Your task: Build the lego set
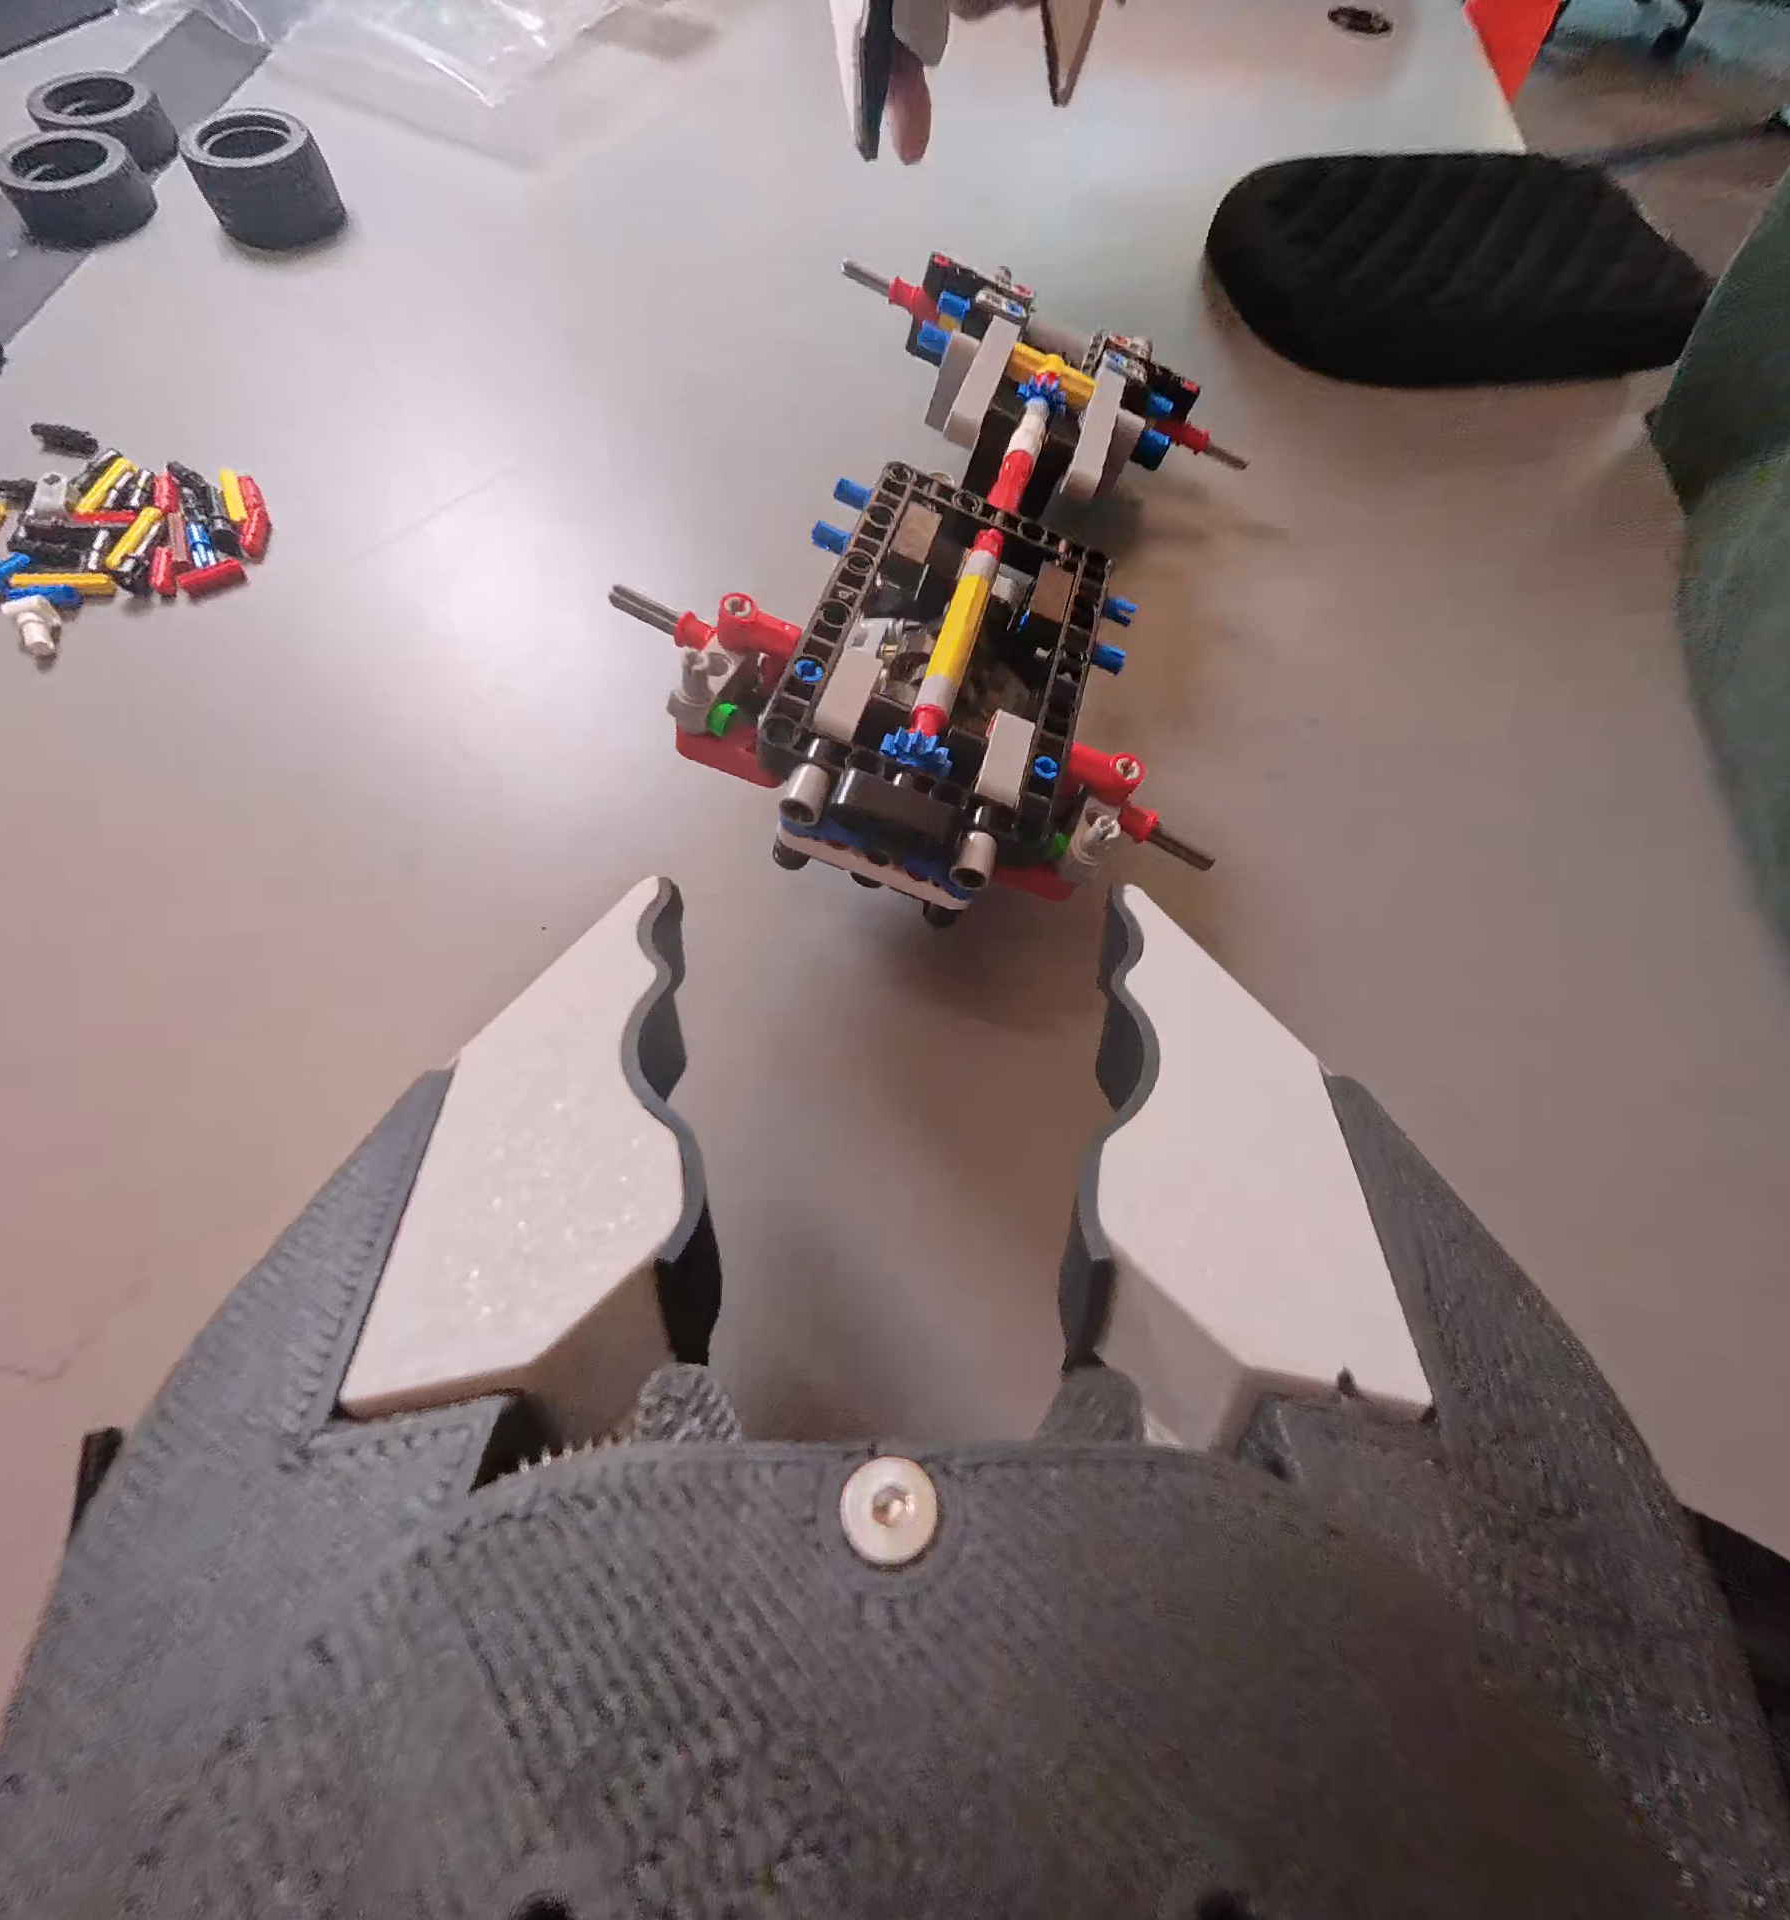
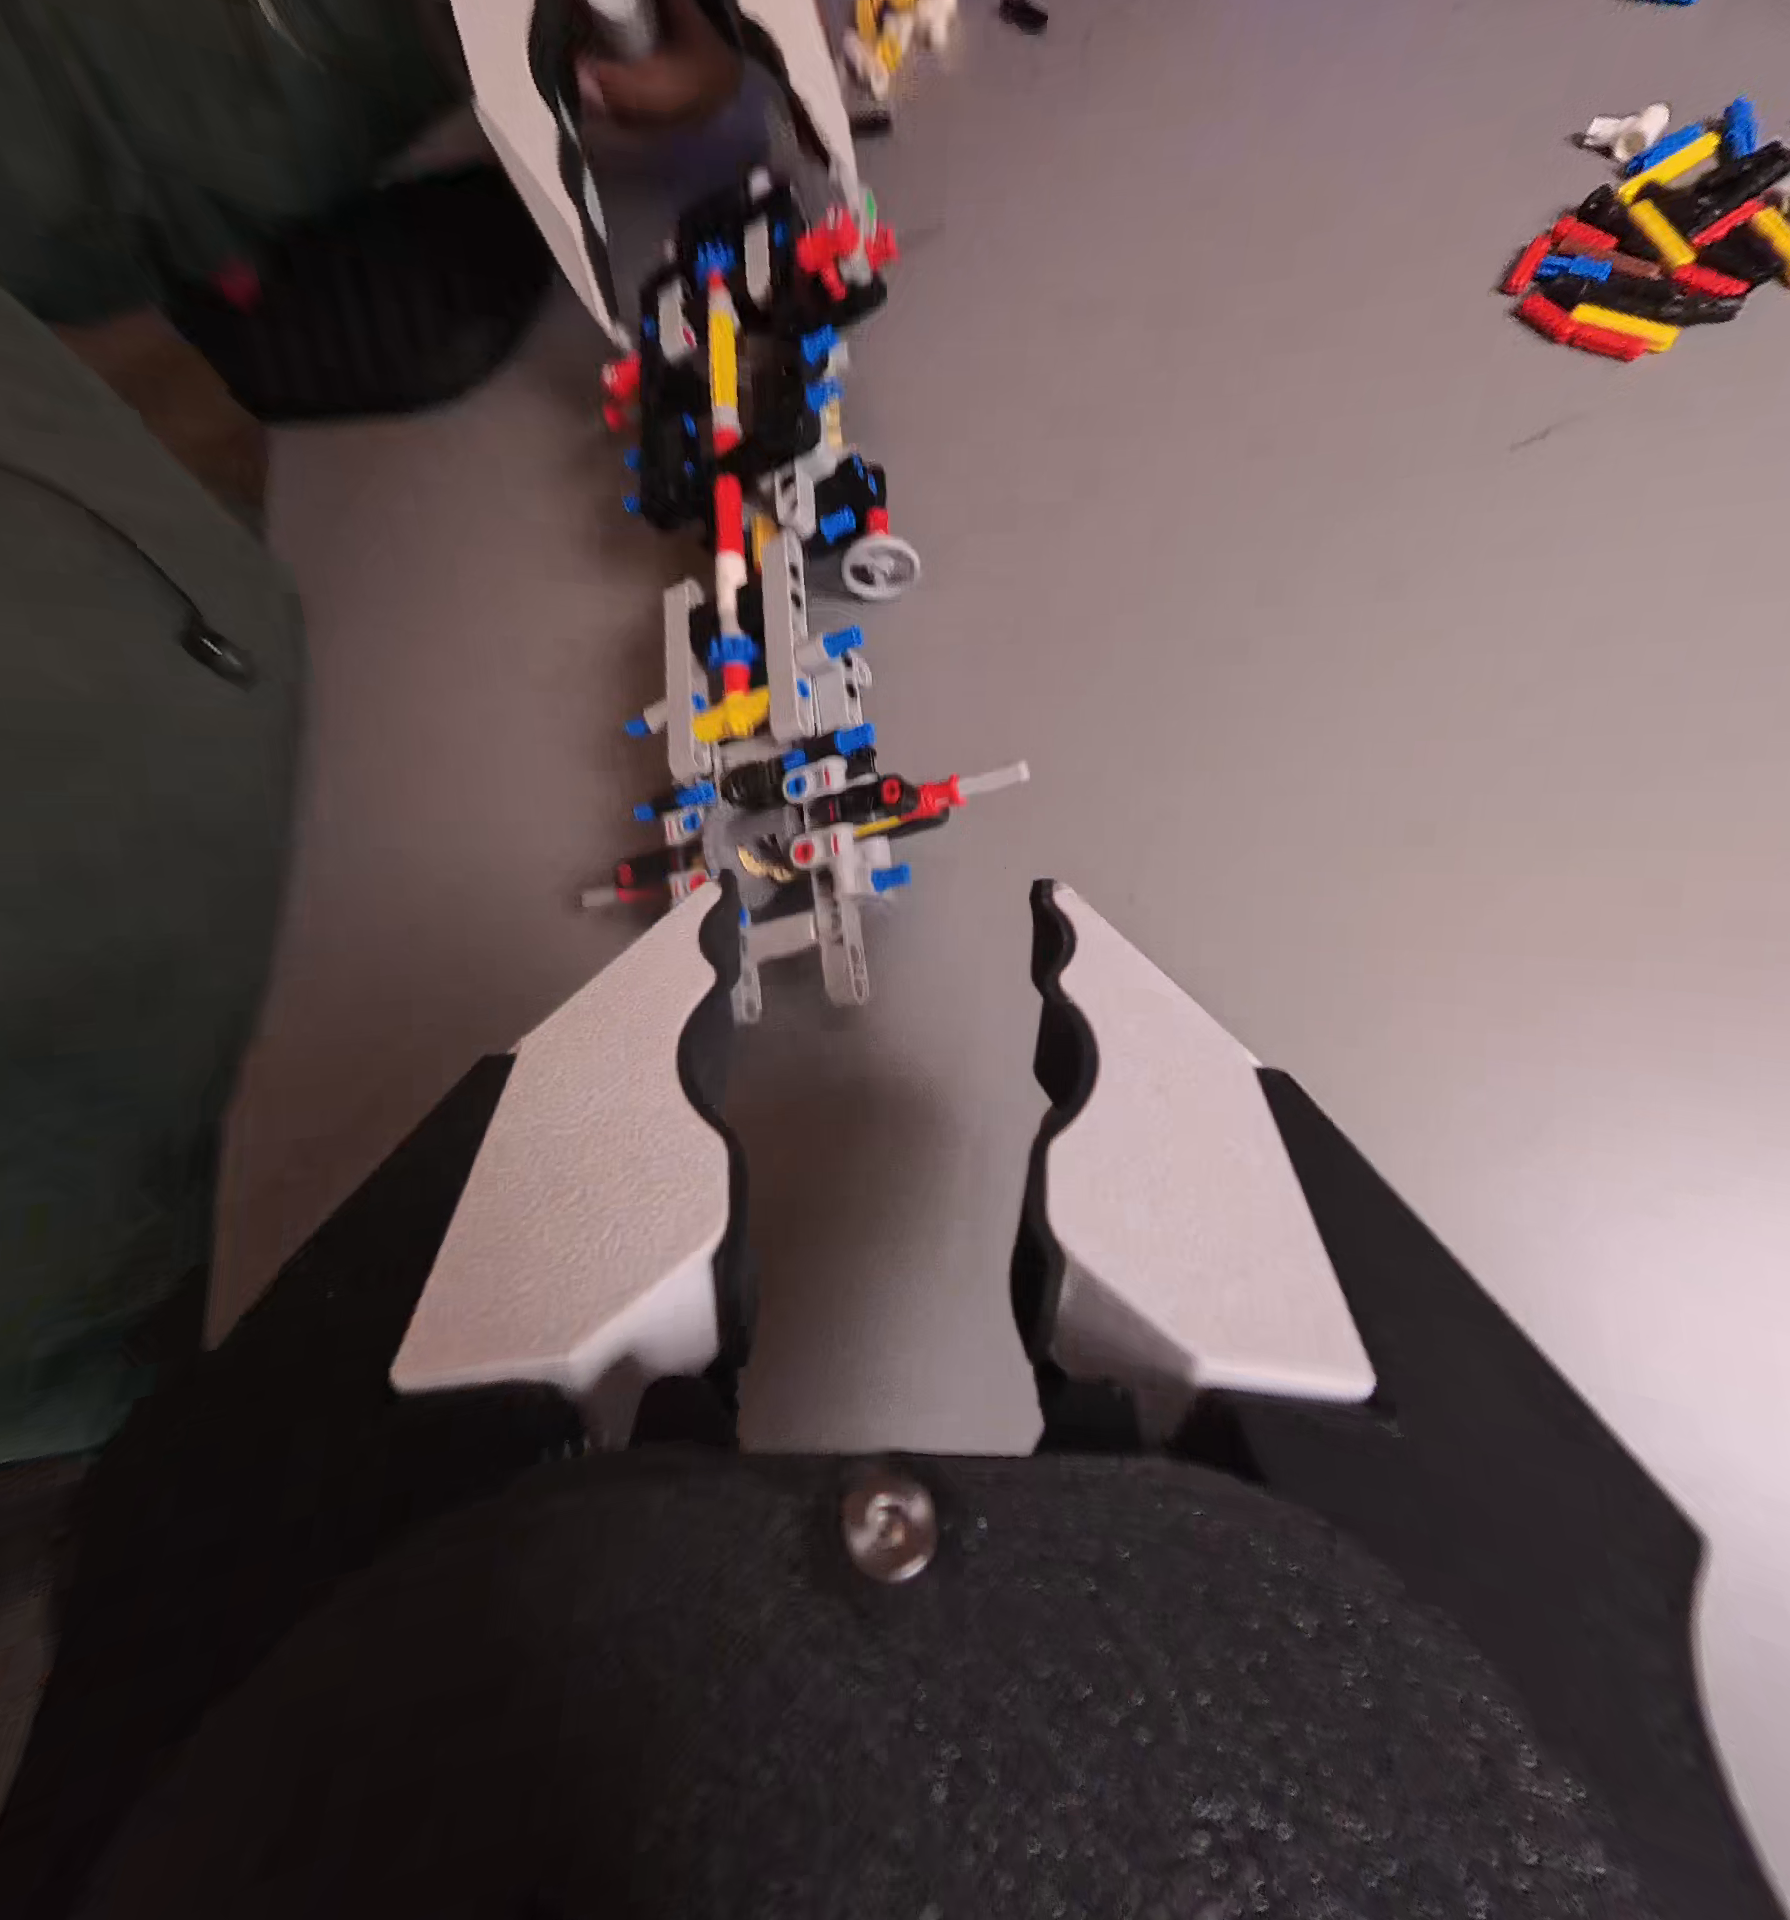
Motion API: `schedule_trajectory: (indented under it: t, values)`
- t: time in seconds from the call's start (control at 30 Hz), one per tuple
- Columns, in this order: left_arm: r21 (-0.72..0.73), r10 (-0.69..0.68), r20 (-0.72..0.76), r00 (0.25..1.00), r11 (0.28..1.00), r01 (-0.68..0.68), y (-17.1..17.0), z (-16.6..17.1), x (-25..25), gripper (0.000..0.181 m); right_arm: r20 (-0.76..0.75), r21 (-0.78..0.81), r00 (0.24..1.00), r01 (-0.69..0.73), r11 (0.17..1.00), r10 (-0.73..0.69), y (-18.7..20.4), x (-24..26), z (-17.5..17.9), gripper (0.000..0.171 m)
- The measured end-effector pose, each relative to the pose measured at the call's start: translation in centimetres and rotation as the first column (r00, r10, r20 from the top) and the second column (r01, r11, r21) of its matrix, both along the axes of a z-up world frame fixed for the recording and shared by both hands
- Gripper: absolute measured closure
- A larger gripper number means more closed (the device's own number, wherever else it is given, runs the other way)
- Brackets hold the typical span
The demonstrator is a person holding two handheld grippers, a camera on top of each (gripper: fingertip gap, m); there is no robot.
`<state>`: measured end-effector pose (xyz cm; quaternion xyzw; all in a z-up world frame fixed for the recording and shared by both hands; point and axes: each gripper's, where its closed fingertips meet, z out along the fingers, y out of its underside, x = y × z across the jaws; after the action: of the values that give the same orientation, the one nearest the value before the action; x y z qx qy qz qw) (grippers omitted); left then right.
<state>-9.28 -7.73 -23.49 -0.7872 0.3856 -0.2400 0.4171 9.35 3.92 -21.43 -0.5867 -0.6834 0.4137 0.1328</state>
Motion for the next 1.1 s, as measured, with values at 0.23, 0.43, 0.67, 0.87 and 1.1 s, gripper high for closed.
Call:
schedule_trajectory:
  t: [0.23,0.43,0.67,0.87,1.1]
  values:
    - [0.057,-0.067,-0.069,0.995,0.996,0.071,0.8,-1.0,0.7,0.096,0.082,0.461,0.995,-0.088,0.883,0.056,-2.7,2.9,-4.9,0.093]
    - [0.091,-0.081,-0.082,0.993,0.992,0.089,0.9,-0.7,1.4,0.104,0.034,0.459,0.996,-0.085,0.884,0.078,-4.0,1.7,-5.5,0.102]
    - [0.124,-0.046,-0.066,0.997,0.991,0.054,0.6,-0.4,1.2,0.134,0.018,0.425,0.995,-0.097,0.900,0.099,-3.3,0.6,-5.1,0.129]
    - [0.149,-0.005,-0.069,0.998,0.989,0.015,0.9,-0.2,0.3,0.140,0.023,0.417,0.994,-0.109,0.902,0.109,-2.0,-0.5,-4.8,0.129]
    - [0.162,0.039,-0.046,0.998,0.986,-0.031,0.7,0.7,-1.0,0.133,0.006,0.413,0.995,-0.098,0.905,0.104,-1.6,-1.3,-4.6,0.129]
